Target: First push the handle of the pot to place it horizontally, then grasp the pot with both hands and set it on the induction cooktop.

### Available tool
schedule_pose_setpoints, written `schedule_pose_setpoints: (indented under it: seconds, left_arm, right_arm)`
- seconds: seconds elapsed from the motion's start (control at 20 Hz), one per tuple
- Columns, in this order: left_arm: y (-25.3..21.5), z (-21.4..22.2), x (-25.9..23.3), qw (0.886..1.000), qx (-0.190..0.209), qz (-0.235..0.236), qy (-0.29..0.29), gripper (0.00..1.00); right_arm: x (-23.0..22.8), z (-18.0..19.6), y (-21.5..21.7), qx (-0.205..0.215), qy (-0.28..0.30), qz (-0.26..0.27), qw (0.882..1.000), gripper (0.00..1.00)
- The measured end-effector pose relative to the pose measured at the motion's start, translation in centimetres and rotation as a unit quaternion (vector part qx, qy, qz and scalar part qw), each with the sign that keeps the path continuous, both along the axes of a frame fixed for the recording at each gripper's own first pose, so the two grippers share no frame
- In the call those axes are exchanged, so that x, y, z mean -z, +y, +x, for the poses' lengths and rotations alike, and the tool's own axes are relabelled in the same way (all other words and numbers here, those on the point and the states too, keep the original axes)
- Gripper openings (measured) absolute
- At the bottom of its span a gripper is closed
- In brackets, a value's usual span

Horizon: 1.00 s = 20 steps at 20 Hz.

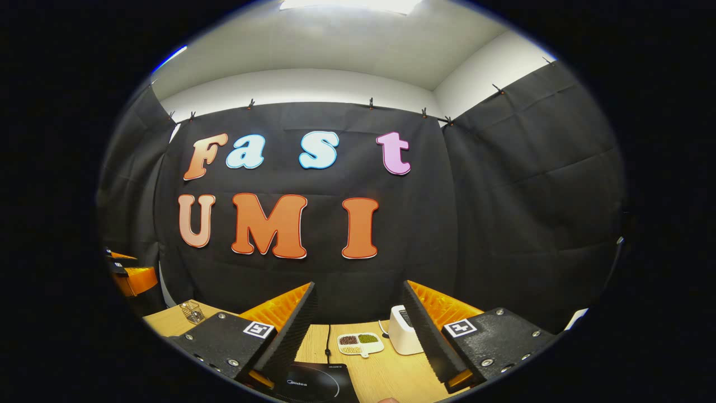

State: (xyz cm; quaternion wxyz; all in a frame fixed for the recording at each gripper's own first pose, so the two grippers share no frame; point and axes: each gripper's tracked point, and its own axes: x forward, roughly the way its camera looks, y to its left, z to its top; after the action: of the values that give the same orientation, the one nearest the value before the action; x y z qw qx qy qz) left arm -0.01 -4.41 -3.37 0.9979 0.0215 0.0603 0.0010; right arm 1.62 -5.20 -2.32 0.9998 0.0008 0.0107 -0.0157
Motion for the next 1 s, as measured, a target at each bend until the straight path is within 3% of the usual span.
schedule_pose_setpoints:
  seconds: [0.1,0.15,0.3,0.6,0.8,1.0]
  left_arm:
    - [-0.4,-0.2,1.7,0.999,0.002,-0.01,0.031,0.36]
    - [-0.8,-0.5,2.7,0.999,-0.001,-0.012,0.047,0.34]
    - [0.5,-1.3,6.4,0.992,-0.045,-0.027,0.114,0.02]
    - [2.1,-5.6,13.1,0.959,-0.114,-0.059,0.253,0.02]
    - [3.2,-9.8,18.5,0.916,-0.166,-0.103,0.352,0.02]
    - [4.8,-13.8,22.2,0.871,-0.22,-0.143,0.415,0.02]
  right_arm:
    - [0.5,0.6,-0.1,-0.008,0.003,0.003,1.0,0.95]
    - [0.7,0.9,-0.2,-0.013,0.004,0.004,1.0,0.95]
    - [1.6,1.6,-0.7,-0.026,0.008,0.006,1.0,0.95]
    - [3.3,3.1,-1.7,-0.054,0.021,0.005,0.998,0.95]
    - [4.5,4.0,-2.5,-0.06,0.026,-0.001,0.998,0.95]
    - [5.9,4.1,-3.1,-0.061,0.035,-0.001,0.998,0.95]
